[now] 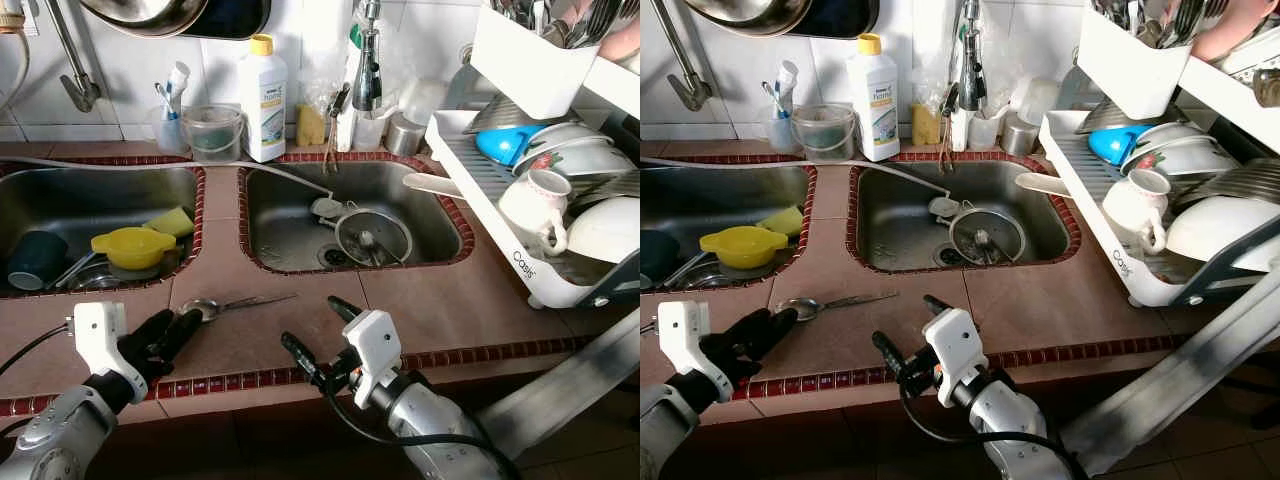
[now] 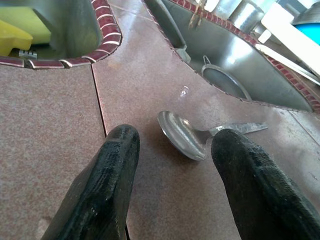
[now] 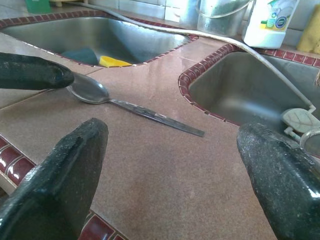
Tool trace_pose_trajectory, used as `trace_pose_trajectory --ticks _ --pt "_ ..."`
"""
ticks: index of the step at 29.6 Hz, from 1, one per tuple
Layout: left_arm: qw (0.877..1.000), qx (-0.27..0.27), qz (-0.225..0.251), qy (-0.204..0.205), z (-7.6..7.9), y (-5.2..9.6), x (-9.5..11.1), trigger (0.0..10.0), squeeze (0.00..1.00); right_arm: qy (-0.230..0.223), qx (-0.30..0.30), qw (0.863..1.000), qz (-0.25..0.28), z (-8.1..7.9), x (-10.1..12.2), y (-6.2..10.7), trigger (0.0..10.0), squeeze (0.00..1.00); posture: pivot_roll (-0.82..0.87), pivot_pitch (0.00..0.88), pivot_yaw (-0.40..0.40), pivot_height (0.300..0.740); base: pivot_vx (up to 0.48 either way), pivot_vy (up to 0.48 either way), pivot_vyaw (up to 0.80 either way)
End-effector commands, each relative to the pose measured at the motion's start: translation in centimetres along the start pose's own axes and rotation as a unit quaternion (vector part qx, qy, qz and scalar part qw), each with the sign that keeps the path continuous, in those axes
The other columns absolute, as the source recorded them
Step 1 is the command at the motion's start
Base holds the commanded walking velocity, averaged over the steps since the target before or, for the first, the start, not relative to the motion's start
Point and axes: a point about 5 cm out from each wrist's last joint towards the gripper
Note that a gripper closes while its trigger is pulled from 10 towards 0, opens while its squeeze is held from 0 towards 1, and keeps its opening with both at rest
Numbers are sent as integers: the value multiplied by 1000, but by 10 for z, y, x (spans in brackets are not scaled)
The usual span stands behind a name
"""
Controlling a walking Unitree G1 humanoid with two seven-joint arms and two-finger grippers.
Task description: Kitchen organization
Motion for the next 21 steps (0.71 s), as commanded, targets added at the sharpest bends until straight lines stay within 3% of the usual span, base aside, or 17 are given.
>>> trace_pose_trajectory --ticks 1,21 --pt "1000 -5 -1 -13 7 -1 2 10000 0 3 3 1000 6 0 4 0 10000 0 -58 65 -50 740 0 0 0" --pt "999 -35 -2 -2 24 -18 -1 10000 0 2 -6 1000 6 -3 4 0 10000 0 -82 56 -27 740 0 0 0"
Point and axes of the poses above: a point about 5 cm out from each wrist's last joint towards the gripper, its own y axis pointing back from the gripper into the wrist, its own x axis along the axis of the wrist's last joint, z = x × y, and after that the axes turned 1 degree about y, right-handed
